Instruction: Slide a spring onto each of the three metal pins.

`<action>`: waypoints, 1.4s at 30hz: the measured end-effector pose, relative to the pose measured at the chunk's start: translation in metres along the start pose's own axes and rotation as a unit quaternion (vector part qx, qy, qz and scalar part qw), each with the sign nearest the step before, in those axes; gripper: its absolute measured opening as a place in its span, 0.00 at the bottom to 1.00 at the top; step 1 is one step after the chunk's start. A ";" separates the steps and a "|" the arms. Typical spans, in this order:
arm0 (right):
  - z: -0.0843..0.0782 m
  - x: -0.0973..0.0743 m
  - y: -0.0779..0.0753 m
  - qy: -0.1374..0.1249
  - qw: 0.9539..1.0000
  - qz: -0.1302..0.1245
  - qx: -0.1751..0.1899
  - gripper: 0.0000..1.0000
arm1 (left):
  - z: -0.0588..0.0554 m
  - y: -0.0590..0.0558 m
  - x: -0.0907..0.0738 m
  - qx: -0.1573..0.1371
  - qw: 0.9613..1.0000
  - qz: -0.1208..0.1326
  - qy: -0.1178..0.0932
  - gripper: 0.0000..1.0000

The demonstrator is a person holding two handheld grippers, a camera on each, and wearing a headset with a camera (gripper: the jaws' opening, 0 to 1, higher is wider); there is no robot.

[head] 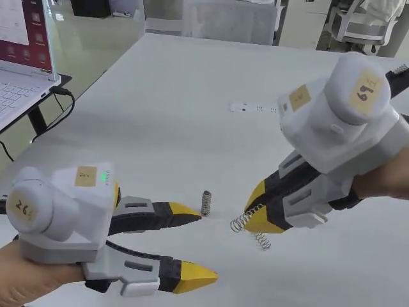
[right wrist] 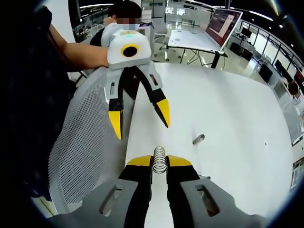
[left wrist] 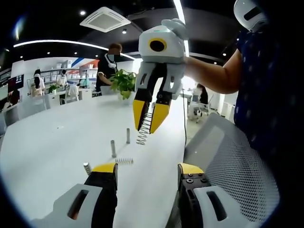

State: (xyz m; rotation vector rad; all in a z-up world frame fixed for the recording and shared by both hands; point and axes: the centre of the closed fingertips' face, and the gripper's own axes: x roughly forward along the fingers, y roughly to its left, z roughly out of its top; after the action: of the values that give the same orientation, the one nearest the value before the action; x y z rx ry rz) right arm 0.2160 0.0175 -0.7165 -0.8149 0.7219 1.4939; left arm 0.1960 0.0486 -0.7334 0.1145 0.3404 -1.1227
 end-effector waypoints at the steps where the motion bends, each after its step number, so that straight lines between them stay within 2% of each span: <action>1: -0.003 -0.002 -0.002 0.002 1.000 -0.002 0.003 0.08 | 0.000 0.000 0.000 -0.001 1.000 0.001 0.000 0.47; 6: -0.018 -0.010 -0.011 0.017 1.000 -0.017 0.013 0.08 | -0.001 0.002 -0.001 -0.008 1.000 0.008 0.000 0.54; 12: -0.031 -0.020 -0.021 0.028 0.999 -0.030 0.025 0.08 | -0.003 0.002 -0.001 -0.013 1.000 0.011 -0.002 0.57; 24: -0.062 -0.043 -0.051 0.054 0.995 -0.059 0.051 0.08 | -0.007 0.000 0.000 -0.023 1.000 0.010 0.001 0.61; 30: -0.083 -0.055 -0.072 0.074 0.992 -0.077 0.067 0.08 | -0.007 0.000 0.001 -0.024 1.000 0.011 0.001 0.62; 33: -0.095 -0.057 -0.080 0.094 0.989 -0.087 0.071 0.08 | -0.007 0.000 0.001 -0.024 1.000 0.011 0.002 0.62; 40: -0.114 -0.054 -0.091 0.126 0.985 -0.086 0.080 0.08 | -0.008 0.000 0.001 -0.025 1.000 0.014 0.004 0.63; 42: -0.121 -0.053 -0.094 0.142 0.983 -0.085 0.083 0.08 | -0.008 0.001 0.001 -0.025 1.000 0.015 0.004 0.63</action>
State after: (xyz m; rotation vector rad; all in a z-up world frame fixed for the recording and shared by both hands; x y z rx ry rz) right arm 0.3206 -0.1046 -0.7386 -0.9472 0.9502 1.1592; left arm 0.1955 0.0502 -0.7411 0.0787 0.3722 -1.0838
